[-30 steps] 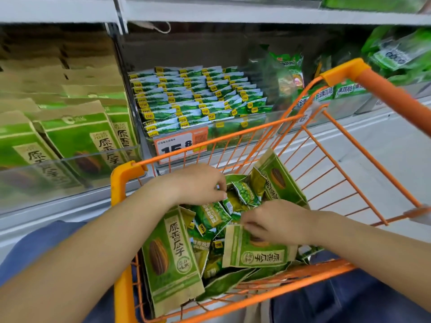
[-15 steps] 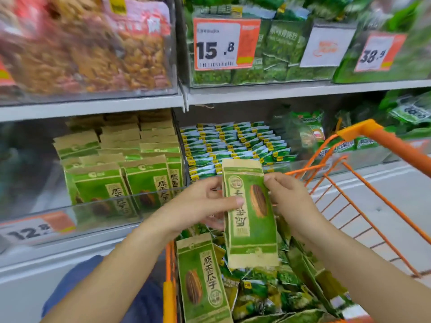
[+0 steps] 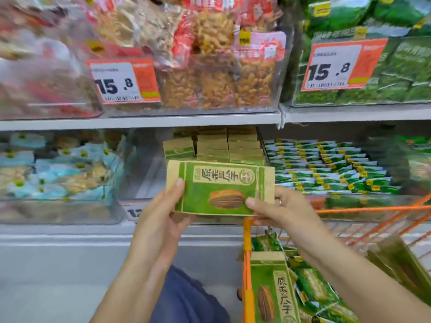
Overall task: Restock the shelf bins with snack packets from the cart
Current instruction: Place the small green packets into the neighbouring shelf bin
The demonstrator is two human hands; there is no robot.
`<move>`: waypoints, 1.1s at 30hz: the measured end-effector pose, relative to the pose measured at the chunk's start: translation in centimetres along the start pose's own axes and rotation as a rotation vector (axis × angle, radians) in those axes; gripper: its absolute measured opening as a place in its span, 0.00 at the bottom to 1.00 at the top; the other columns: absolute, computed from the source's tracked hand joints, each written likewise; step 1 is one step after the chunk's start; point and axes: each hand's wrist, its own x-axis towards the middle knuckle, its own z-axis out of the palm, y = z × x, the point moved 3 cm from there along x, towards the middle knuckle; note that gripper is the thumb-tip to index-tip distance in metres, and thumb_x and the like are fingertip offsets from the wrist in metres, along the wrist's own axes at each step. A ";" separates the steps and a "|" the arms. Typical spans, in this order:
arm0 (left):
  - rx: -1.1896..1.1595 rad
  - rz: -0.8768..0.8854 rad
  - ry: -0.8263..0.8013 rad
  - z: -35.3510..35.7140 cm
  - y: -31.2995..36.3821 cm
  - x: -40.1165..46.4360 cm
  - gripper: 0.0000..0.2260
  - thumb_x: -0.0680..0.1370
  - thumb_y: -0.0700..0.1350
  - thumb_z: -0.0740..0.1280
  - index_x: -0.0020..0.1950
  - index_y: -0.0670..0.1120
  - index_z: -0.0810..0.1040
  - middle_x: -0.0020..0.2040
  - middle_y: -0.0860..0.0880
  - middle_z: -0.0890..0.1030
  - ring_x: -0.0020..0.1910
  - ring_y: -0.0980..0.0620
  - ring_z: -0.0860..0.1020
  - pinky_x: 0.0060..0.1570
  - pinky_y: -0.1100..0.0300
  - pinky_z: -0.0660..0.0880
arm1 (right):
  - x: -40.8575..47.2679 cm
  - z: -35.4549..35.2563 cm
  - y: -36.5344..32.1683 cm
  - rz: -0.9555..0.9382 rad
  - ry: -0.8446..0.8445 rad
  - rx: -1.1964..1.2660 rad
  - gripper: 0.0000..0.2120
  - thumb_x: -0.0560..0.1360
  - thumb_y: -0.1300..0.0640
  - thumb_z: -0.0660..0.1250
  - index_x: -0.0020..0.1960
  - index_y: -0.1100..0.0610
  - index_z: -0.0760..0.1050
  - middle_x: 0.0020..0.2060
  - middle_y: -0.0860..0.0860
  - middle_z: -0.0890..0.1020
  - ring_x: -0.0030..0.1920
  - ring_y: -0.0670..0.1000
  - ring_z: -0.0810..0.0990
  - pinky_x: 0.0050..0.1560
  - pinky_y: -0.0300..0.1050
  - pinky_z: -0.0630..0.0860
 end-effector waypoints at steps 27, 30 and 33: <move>1.133 -0.253 -0.243 -8.0 0.2 16.7 0.13 0.70 0.36 0.75 0.51 0.51 0.80 0.50 0.51 0.84 0.57 0.48 0.79 0.61 0.52 0.74 | 5.3 1.4 6.0 -0.530 0.429 -1.314 0.39 0.76 0.48 0.65 0.78 0.53 0.47 0.76 0.57 0.58 0.76 0.57 0.52 0.71 0.56 0.58; 1.101 -0.303 -0.338 -7.4 0.0 16.3 0.14 0.71 0.32 0.73 0.46 0.51 0.80 0.38 0.59 0.84 0.46 0.57 0.81 0.42 0.68 0.74 | 5.3 1.4 6.1 -0.536 0.436 -1.304 0.39 0.76 0.48 0.66 0.78 0.53 0.48 0.76 0.57 0.58 0.76 0.56 0.52 0.71 0.56 0.59; 1.089 -0.245 -0.304 -7.5 0.0 16.3 0.17 0.65 0.33 0.77 0.47 0.51 0.80 0.38 0.59 0.84 0.45 0.58 0.82 0.39 0.65 0.75 | 5.2 1.4 6.1 -0.545 0.449 -1.295 0.39 0.75 0.48 0.67 0.78 0.53 0.49 0.76 0.57 0.58 0.76 0.56 0.53 0.71 0.57 0.60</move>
